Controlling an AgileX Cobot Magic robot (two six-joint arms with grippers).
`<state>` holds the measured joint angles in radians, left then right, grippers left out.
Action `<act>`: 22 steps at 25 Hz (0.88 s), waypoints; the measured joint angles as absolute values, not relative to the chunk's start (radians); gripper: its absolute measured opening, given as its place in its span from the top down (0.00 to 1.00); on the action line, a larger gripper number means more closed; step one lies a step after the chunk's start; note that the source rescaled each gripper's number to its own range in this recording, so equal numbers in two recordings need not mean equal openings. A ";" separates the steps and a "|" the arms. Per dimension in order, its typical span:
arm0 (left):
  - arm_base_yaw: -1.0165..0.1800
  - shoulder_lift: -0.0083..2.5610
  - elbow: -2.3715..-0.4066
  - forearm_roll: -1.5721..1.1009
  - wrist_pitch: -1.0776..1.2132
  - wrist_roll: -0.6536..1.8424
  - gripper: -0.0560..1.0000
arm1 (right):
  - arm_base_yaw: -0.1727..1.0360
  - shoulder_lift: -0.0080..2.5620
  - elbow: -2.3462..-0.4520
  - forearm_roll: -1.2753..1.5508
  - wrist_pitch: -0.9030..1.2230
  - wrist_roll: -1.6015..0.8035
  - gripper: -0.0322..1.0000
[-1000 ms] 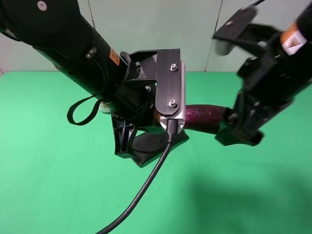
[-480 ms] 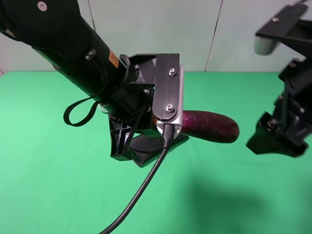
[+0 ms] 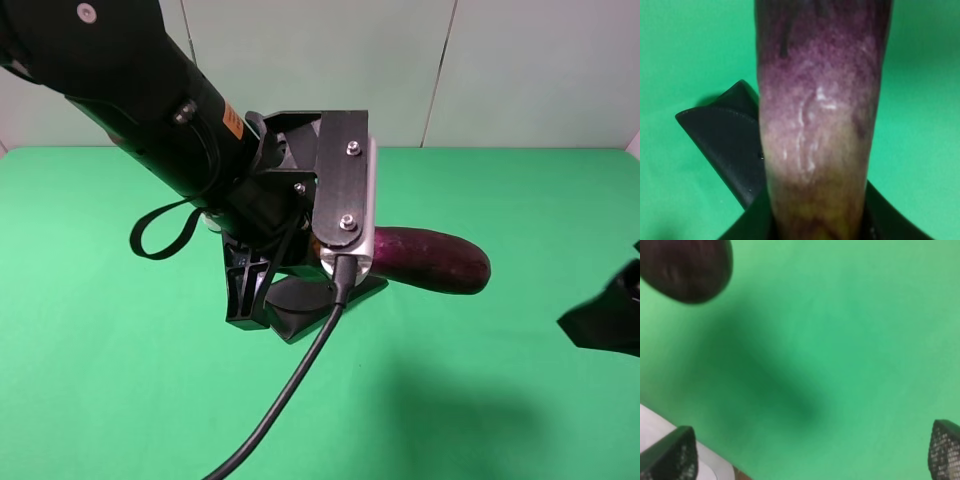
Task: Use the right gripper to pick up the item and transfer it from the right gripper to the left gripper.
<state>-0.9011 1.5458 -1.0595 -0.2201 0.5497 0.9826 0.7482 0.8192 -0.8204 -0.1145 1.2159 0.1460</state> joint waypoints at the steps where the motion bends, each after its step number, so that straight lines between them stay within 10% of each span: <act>1: -0.901 1.546 -1.059 -0.220 0.551 0.983 0.95 | 0.748 0.783 -0.805 -0.115 1.212 0.148 0.00; 22: -0.901 1.546 -1.059 -0.220 0.551 0.983 0.95 | 0.748 0.039 -0.536 -0.116 1.132 0.149 0.00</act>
